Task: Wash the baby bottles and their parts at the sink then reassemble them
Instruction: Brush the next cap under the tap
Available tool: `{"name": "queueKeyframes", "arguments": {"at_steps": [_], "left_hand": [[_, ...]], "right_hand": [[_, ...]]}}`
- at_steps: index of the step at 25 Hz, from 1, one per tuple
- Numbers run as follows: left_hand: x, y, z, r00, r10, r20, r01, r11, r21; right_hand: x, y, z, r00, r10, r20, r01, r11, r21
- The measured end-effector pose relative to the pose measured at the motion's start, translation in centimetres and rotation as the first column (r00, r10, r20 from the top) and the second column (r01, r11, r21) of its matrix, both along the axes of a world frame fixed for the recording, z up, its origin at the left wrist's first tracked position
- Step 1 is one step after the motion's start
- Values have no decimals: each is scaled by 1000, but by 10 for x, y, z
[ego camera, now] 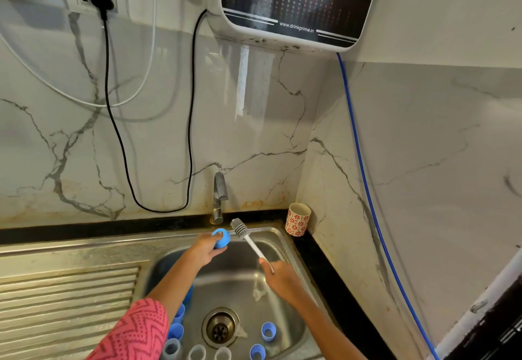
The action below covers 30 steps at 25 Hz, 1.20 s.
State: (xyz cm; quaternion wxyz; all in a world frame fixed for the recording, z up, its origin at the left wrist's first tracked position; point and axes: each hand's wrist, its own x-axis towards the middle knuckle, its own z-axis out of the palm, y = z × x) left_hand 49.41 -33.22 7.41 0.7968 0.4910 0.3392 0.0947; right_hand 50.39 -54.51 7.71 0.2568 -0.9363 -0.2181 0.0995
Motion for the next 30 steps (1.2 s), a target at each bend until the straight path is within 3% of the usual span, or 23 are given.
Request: {"name": "queueKeyframes", "arguments": {"at_steps": [3,7,10,13,16,23,26,30], "left_hand": [[-1,-5,-7,998,48,-50,-47,999,15],[-8,-8,-6,1000,-17,12,17,1000,7],[-10,0,-11,998,-63,-5,63,973,221],[-14,13,-10,994,-51,-93,96,803,588],[-18,31,0,961,-70,-267,259,565,784],[-27,28,0,952,-209,-223,302,524,796],[-27,37,-1,973,-101,-208,231,490,841],[-29,42,-5,971,-7,-239,207,527,824]], "right_hand": [[-10,14,-11,996,30,89,-24,997,-70],[-11,17,-15,994,-3,105,12,997,-78],[-7,22,-13,993,30,116,-23,998,-61],[-6,29,-14,986,61,156,-48,995,-89],[-10,38,-15,974,101,202,-69,985,-159],[9,49,-13,992,17,122,7,980,-197],[10,52,-10,987,69,146,-50,990,-134],[-3,59,-14,980,121,158,-96,982,-160]]}}
